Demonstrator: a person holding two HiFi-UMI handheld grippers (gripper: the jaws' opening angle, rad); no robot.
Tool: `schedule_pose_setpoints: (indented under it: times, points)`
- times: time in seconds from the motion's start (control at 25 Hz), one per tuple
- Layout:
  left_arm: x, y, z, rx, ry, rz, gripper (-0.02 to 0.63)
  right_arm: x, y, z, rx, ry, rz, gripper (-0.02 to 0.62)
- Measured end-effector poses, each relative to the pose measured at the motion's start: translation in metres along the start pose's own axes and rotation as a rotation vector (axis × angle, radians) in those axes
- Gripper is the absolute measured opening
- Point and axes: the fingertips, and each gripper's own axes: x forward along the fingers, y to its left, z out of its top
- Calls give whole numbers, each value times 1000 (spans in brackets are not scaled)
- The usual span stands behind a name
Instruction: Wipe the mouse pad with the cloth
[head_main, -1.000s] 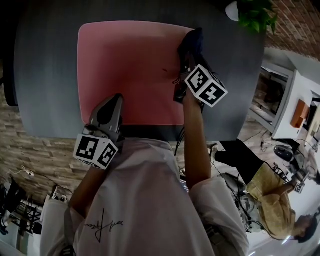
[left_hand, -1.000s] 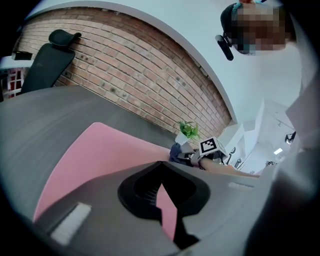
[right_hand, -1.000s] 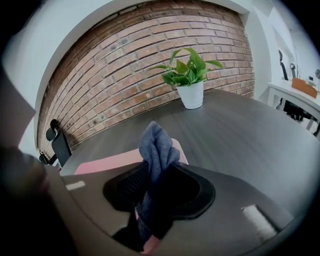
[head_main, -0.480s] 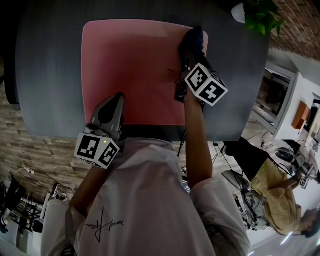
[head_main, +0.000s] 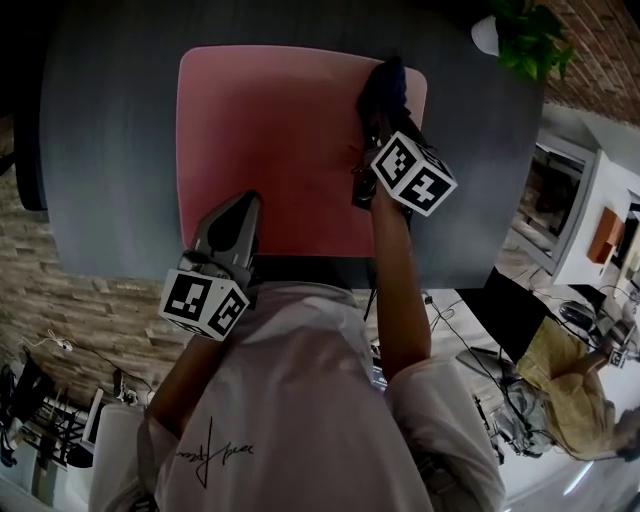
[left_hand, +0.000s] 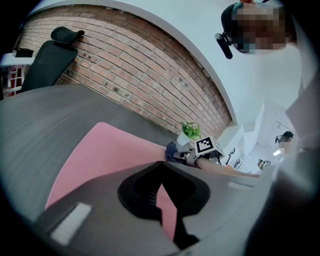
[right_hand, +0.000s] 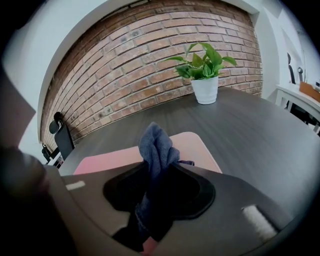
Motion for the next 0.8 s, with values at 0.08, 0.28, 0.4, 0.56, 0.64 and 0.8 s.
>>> schedule_pose_setpoints:
  times: [0.08, 0.28, 0.4, 0.56, 0.64, 0.8]
  points:
    - [3, 0, 0, 7, 3, -6, 14, 4, 6, 0, -5, 2, 8, 138]
    - [-3, 2, 2, -4, -14, -24, 14, 6, 20, -6, -14, 17, 17, 137]
    - [-12, 10, 13, -1, -26, -12, 14, 8, 35, -11, -23, 27, 22, 137]
    - [-22, 20, 22, -6, -51, 15, 14, 10, 53, -16, -25, 34, 34, 137]
    - [-24, 24, 25, -6, -53, 18, 14, 12, 62, -19, -36, 36, 38, 137]
    - [-26, 18, 20, 13, -5, -40, 14, 14, 75, -24, -46, 31, 31, 137]
